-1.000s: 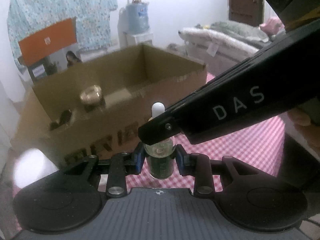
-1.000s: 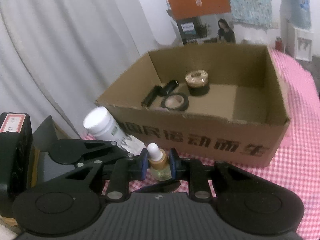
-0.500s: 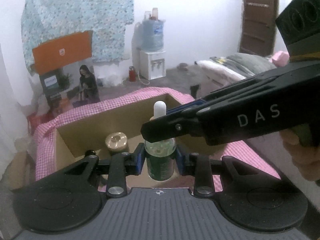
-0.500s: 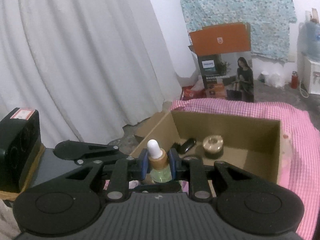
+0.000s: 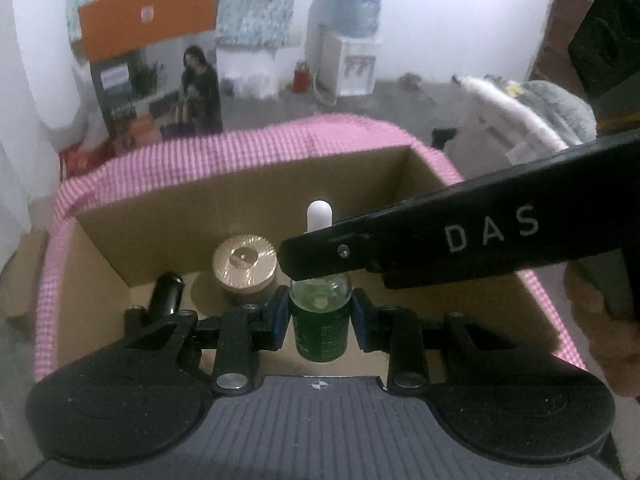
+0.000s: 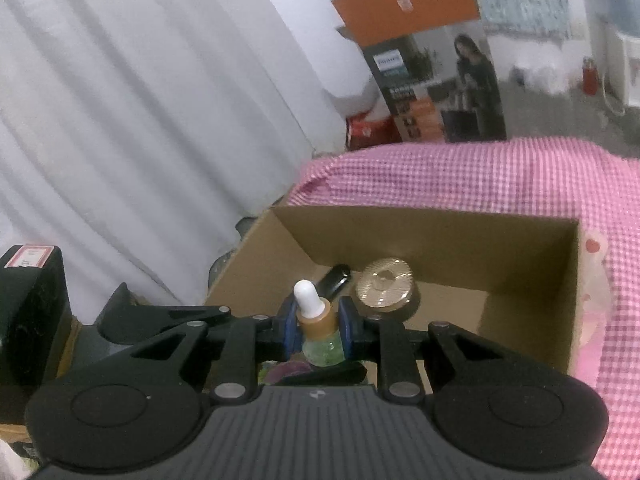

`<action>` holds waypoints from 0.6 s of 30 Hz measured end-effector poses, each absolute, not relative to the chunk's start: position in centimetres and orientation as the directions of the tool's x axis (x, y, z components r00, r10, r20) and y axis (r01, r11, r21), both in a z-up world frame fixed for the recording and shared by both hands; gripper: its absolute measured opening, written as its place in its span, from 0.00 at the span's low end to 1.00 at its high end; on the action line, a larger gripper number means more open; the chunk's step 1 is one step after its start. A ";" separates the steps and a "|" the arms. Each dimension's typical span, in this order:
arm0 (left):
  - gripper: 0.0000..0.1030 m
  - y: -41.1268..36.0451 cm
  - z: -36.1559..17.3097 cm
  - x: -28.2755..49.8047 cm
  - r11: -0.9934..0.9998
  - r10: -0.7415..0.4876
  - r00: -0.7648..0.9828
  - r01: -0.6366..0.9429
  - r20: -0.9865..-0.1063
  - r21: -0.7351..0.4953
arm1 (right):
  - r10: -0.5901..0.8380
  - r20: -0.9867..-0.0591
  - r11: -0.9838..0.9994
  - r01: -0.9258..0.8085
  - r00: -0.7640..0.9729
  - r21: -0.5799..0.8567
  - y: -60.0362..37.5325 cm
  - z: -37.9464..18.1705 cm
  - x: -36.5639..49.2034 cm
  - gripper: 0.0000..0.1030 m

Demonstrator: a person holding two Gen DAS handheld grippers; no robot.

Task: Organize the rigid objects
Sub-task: 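Lift the green dropper bottle over the box wall and release it inside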

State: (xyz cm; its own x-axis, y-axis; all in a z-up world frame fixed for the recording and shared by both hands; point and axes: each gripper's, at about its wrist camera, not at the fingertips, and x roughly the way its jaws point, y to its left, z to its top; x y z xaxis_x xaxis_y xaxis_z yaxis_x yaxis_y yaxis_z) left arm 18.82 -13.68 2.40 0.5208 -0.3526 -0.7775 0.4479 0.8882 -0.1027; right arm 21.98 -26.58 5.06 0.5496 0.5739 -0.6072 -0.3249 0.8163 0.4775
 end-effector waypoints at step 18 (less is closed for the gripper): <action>0.32 -13.6 -0.8 21.4 0.920 -0.296 0.415 0.366 -0.860 -0.140 | 0.552 -0.691 0.834 -0.310 0.467 0.456 -25.3 0.0 24.8 0.25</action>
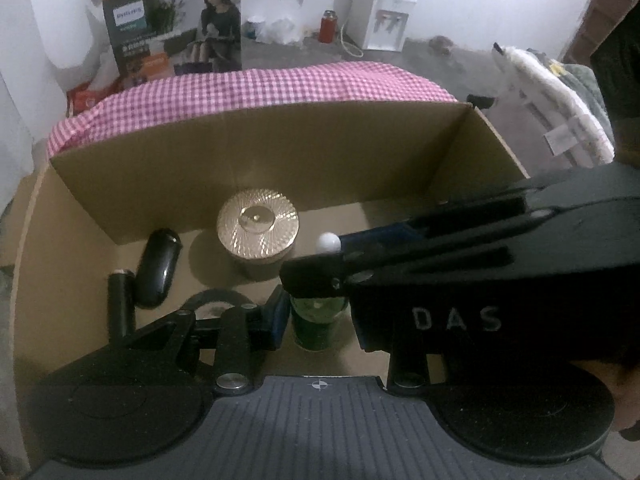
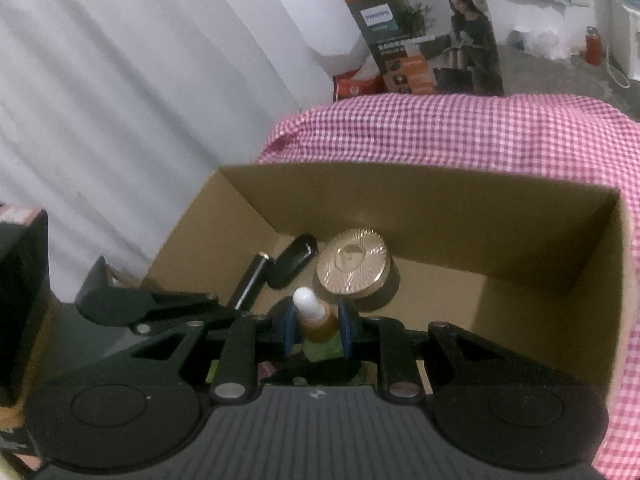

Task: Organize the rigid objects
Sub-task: 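Lift the green dropper bottle over the box wall and release it inside, then reach the right tool to the white plug charger and grasp it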

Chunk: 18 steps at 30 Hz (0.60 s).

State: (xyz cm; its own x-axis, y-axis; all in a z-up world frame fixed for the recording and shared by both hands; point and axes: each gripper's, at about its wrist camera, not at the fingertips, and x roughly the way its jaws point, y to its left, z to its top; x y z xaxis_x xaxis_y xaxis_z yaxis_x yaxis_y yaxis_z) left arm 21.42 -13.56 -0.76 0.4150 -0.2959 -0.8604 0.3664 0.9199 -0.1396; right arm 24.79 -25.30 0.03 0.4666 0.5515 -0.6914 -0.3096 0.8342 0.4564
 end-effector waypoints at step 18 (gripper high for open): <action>0.58 -12.2 3.5 16.1 0.898 -0.350 0.522 0.422 -0.778 -0.121 | 0.526 -0.635 0.842 -0.243 0.565 0.481 -27.3 3.7 20.3 0.58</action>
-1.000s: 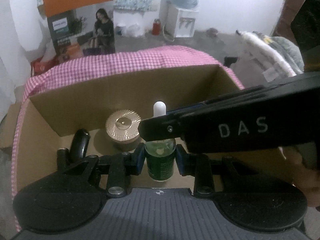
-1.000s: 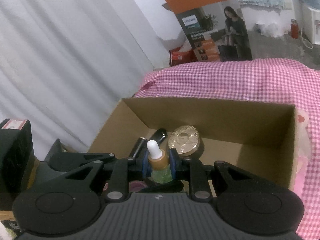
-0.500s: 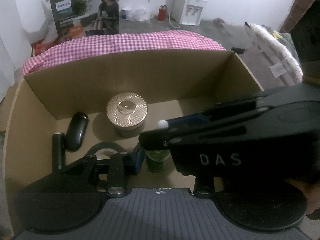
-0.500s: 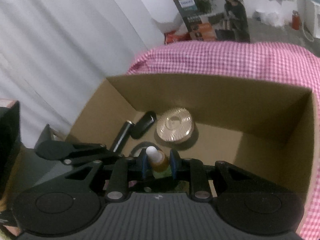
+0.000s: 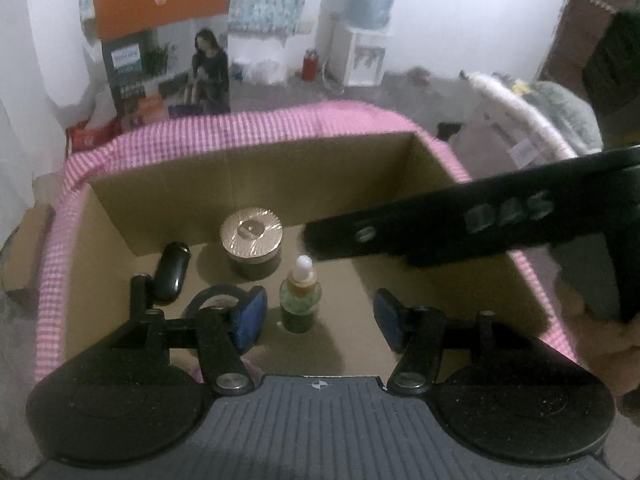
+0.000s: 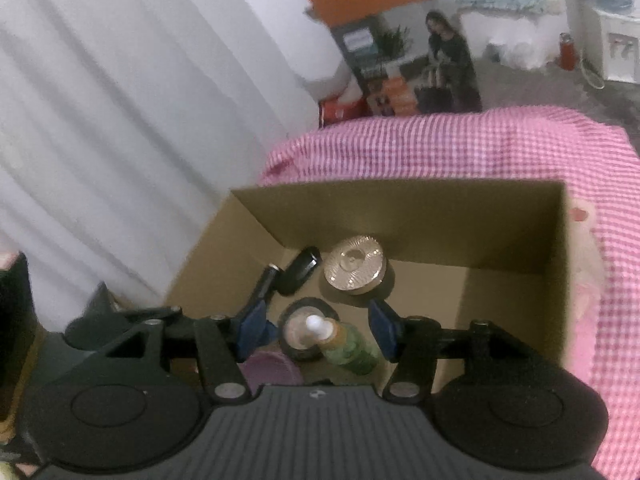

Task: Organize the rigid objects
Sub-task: 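Reach the right tool to the white plug charger and grasp it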

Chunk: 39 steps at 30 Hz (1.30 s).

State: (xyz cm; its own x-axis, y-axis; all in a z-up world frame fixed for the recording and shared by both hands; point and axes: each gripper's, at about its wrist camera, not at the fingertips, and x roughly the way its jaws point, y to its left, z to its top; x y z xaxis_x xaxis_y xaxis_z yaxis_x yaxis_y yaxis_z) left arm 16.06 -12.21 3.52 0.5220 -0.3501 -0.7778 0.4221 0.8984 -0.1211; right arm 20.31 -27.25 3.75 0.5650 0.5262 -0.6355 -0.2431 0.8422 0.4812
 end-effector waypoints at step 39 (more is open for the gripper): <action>0.59 -5.8 -4.5 4.6 0.887 -0.304 0.602 0.461 -0.738 0.011 | 0.611 -0.617 0.759 -0.145 0.496 0.635 -20.4 -4.7 9.9 0.32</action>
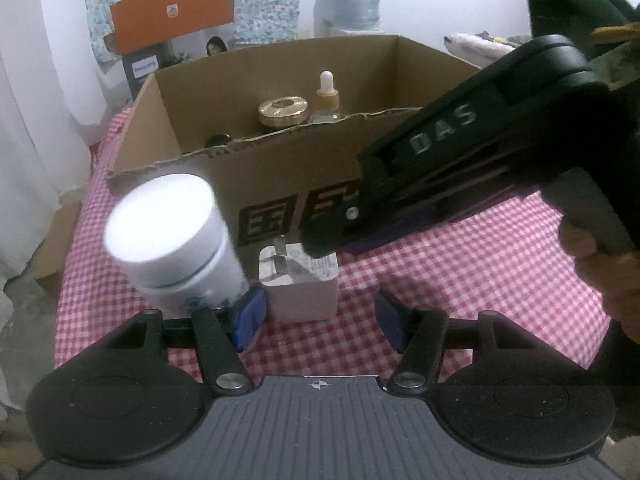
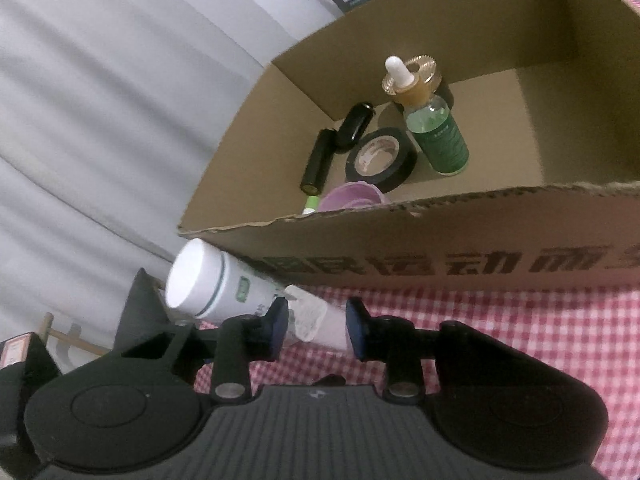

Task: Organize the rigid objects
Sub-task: 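Carry the white plug charger into the box and open the right tool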

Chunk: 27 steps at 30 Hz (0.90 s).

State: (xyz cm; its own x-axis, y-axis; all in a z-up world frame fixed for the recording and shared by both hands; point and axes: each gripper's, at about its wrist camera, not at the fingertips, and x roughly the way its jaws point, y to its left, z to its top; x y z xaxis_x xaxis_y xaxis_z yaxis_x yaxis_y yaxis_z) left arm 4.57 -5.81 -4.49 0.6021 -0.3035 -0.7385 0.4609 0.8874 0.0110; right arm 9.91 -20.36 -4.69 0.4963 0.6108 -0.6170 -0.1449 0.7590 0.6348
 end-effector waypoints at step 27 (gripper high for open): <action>0.59 -9.5 -4.5 2.6 0.817 -0.372 0.578 0.575 -0.726 0.040 | 0.571 -0.642 0.779 -0.092 0.512 0.620 -23.6 -5.1 8.0 0.30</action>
